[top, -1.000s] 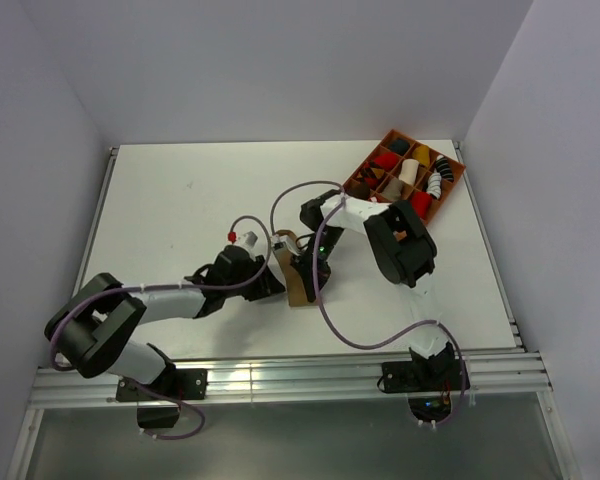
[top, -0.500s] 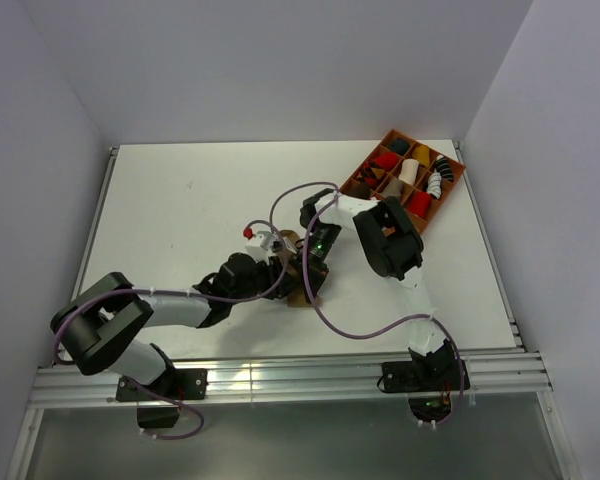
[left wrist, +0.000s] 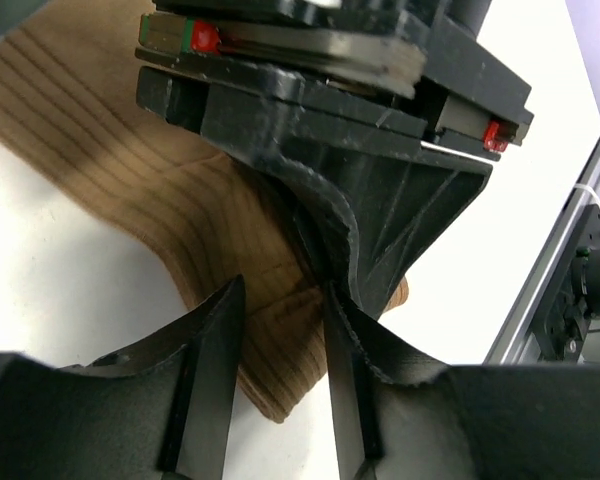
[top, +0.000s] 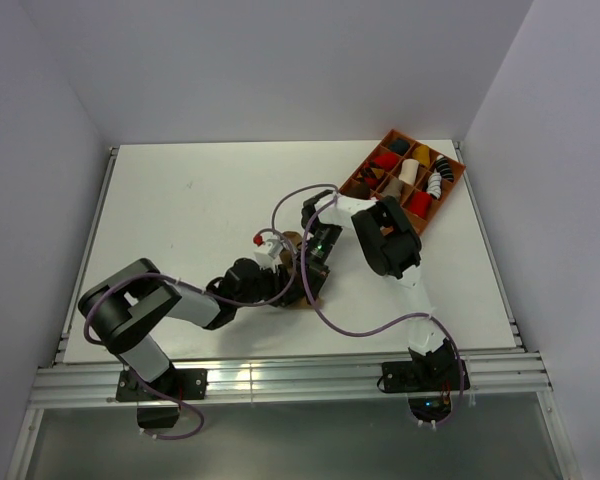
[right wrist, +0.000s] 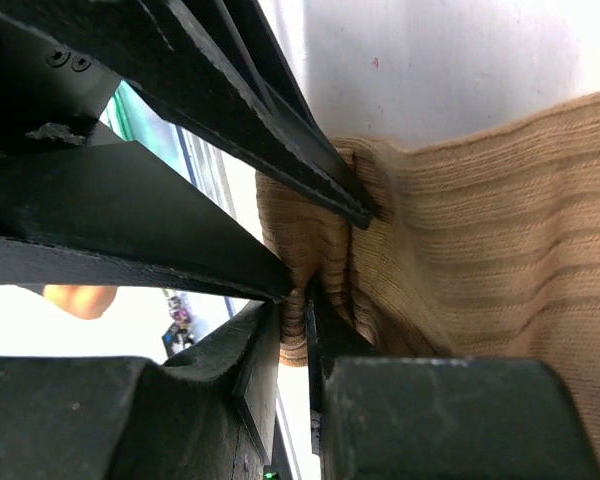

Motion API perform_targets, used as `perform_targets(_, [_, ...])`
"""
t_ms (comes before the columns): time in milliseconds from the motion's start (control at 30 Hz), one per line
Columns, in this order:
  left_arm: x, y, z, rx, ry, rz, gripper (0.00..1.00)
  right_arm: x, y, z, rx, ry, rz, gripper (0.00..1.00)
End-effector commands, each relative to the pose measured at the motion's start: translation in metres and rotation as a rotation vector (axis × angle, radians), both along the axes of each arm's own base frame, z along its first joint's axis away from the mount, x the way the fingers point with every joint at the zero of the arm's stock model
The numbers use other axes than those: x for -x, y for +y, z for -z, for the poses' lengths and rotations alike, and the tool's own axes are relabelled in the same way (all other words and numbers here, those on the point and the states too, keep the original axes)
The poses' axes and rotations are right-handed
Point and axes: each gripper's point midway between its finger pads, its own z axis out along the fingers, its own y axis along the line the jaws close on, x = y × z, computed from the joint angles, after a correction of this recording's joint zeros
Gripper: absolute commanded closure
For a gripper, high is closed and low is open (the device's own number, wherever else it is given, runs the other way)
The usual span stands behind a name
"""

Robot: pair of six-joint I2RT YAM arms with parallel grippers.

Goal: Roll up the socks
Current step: Roll the sock at the center of the board.

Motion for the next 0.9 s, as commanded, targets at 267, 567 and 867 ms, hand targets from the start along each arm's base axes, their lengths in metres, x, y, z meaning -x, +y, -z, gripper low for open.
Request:
perform_targets(267, [0.024,-0.009,-0.020,0.099,-0.022,0.116,0.51,-0.016,-0.001,0.014,0.066,-0.060,0.044,0.85])
perform_targets(567, [0.021,-0.006,-0.007,0.041,0.051,0.077,0.71,-0.026,-0.004,0.022,0.122,-0.117,0.102,0.85])
perform_targets(867, [0.027,0.008,0.031,-0.120,0.285,-0.028,1.00,-0.040,-0.012,0.028,0.165,-0.251,0.148,0.69])
